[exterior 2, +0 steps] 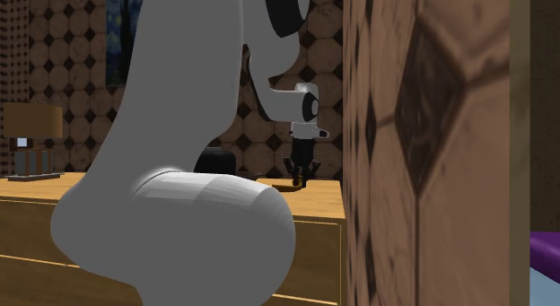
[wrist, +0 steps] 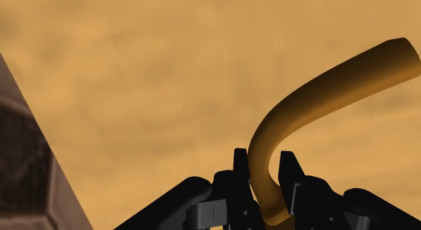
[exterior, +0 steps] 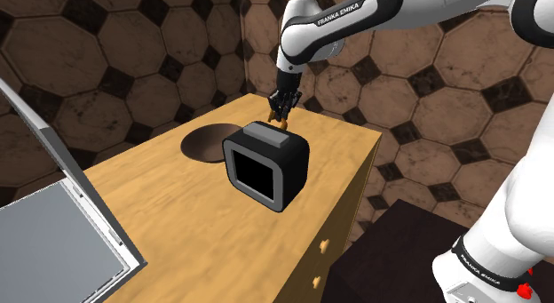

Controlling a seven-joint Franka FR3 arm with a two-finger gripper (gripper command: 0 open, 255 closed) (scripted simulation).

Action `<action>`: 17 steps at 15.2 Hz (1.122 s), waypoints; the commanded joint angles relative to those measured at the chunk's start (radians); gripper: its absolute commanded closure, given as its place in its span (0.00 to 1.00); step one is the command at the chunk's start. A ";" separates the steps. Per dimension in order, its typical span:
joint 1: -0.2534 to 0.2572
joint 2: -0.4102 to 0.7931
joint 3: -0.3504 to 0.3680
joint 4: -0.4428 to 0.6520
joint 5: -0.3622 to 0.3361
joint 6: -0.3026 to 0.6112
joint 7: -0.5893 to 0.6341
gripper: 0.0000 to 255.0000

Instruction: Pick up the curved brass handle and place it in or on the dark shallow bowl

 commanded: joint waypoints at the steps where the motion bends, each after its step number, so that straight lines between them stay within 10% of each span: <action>1: 0.000 0.000 0.000 -0.001 0.000 0.000 0.000 1.00; 17: -0.002 -0.035 -0.002 0.155 -0.007 -0.190 0.018 1.00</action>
